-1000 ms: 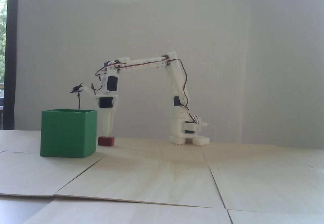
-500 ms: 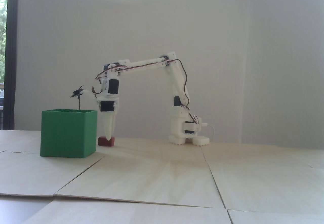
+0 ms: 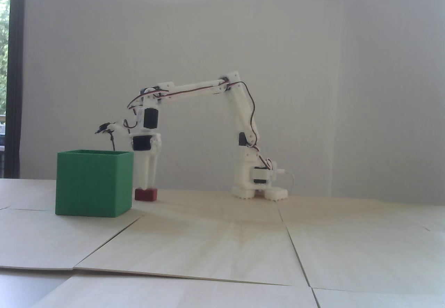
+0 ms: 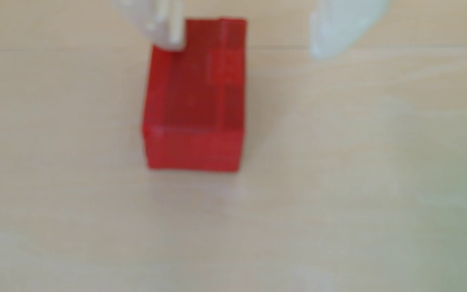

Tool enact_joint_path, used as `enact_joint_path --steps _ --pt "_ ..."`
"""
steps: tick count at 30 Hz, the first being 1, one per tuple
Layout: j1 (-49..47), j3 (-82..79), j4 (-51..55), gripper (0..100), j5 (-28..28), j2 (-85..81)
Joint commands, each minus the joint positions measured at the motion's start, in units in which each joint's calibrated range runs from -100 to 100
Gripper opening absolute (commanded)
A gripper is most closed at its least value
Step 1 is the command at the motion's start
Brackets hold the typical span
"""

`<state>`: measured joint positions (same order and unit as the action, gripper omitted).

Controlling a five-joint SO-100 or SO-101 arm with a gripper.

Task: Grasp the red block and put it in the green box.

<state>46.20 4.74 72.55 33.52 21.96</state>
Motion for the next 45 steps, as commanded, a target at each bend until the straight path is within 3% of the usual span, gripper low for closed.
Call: enact_joint_path --steps 1,38,45 --pt "2.9 3.95 -0.62 16 0.16 -1.47" --pt "3.54 3.33 3.09 16 -0.05 -7.31" --pt "0.0 3.24 2.5 16 0.26 -7.15"
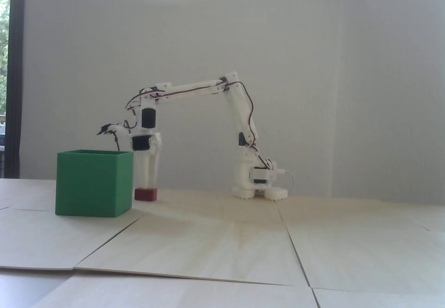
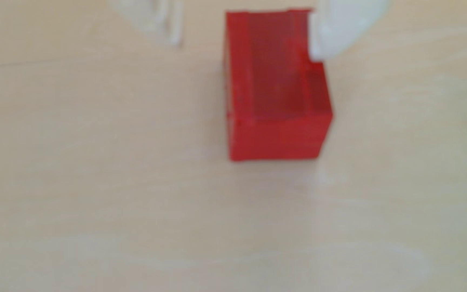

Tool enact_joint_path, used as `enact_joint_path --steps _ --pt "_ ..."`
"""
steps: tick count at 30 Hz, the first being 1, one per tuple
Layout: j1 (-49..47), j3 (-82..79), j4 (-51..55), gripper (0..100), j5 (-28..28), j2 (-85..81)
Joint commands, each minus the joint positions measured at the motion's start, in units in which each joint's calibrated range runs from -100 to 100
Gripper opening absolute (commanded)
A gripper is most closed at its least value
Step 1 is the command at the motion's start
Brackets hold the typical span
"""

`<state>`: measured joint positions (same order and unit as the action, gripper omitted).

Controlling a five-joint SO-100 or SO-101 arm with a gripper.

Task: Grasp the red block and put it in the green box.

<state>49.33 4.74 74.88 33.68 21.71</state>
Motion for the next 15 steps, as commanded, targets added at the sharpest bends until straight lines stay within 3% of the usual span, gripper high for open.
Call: enact_joint_path --steps 1,15 --pt "-3.69 3.24 0.25 16 0.11 -6.91" --pt "-5.87 3.15 0.67 17 0.11 -6.91"
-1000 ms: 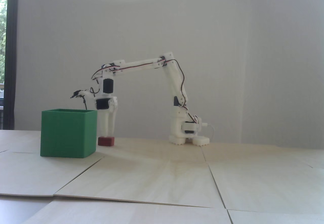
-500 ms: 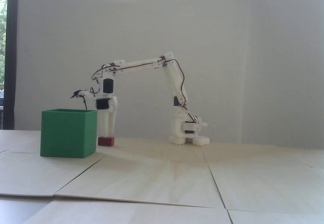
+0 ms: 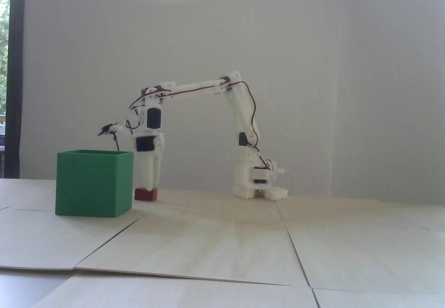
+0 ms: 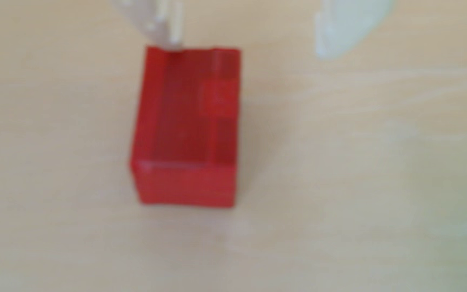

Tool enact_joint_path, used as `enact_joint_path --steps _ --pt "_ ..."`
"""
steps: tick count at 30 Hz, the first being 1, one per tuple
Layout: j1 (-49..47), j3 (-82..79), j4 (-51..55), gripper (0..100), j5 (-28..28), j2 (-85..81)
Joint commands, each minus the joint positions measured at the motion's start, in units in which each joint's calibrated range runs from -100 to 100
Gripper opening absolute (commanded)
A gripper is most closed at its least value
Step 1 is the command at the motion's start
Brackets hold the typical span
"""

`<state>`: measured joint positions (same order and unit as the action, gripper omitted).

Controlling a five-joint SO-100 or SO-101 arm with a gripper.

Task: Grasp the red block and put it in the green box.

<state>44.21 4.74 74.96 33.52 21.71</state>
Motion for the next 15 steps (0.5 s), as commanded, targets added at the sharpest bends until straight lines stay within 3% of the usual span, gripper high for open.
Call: enact_joint_path --steps 1,7,15 --pt "-0.74 3.15 0.59 17 0.26 -6.91" --pt "0.3 -0.31 0.25 22 0.26 -7.77" --pt "2.55 -0.31 0.59 22 0.26 -7.77"
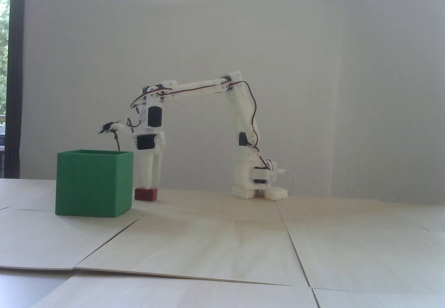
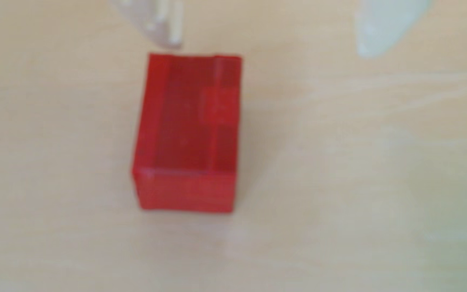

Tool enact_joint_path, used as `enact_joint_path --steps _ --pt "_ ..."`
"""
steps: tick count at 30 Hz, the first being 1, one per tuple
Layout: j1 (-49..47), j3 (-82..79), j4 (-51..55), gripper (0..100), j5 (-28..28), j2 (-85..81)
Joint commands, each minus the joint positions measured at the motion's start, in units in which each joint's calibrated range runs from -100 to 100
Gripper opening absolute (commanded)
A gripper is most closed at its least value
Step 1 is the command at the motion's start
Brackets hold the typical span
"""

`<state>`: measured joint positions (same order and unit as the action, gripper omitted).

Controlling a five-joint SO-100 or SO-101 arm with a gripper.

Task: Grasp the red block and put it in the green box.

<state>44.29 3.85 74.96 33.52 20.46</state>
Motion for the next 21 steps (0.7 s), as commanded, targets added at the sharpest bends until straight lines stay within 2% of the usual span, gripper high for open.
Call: enact_joint_path --steps 1,21 --pt "2.72 0.59 0.59 22 0.26 -6.45" --pt "3.92 -0.21 0.51 22 0.21 -5.98"
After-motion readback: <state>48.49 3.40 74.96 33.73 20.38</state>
